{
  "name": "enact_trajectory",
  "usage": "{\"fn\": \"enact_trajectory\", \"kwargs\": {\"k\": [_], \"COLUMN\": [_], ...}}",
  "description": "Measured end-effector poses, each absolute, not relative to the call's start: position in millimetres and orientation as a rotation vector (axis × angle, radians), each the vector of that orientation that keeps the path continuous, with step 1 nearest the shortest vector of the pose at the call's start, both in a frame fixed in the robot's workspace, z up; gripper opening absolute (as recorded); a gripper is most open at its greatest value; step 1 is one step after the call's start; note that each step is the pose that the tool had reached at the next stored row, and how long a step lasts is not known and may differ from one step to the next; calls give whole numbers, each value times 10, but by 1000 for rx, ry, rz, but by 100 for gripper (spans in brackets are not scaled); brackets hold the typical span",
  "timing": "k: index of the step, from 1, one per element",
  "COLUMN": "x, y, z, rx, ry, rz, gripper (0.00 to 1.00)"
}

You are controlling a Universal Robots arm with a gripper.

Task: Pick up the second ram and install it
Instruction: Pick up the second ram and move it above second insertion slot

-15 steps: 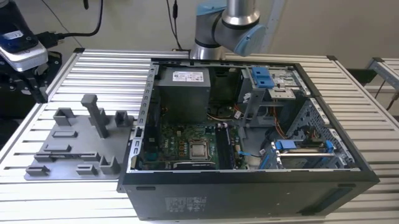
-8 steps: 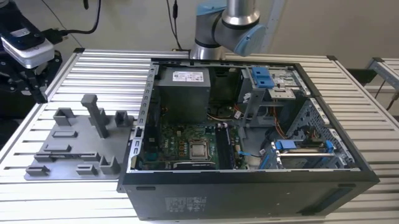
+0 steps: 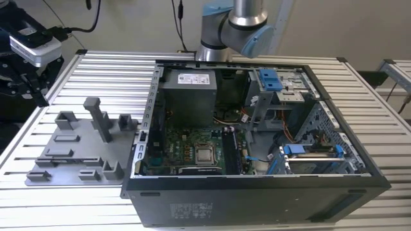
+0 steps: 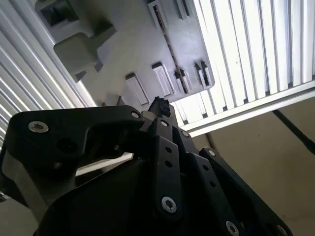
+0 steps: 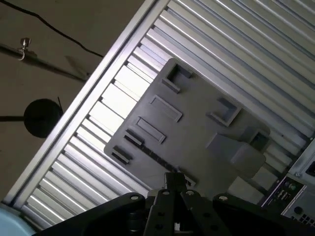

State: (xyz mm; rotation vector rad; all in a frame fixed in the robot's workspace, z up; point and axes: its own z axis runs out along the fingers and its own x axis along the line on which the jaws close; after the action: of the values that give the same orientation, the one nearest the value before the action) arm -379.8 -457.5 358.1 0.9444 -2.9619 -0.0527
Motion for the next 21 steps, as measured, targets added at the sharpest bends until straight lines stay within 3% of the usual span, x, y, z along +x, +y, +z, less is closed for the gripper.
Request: {"fn": "enact_trajectory", "kwargs": {"k": [21], "x": [-3798], "y": [-4575], "z": [3581], "rx": [1091], "ry": [-2909], "rz": [-49], "gripper": [11]}}
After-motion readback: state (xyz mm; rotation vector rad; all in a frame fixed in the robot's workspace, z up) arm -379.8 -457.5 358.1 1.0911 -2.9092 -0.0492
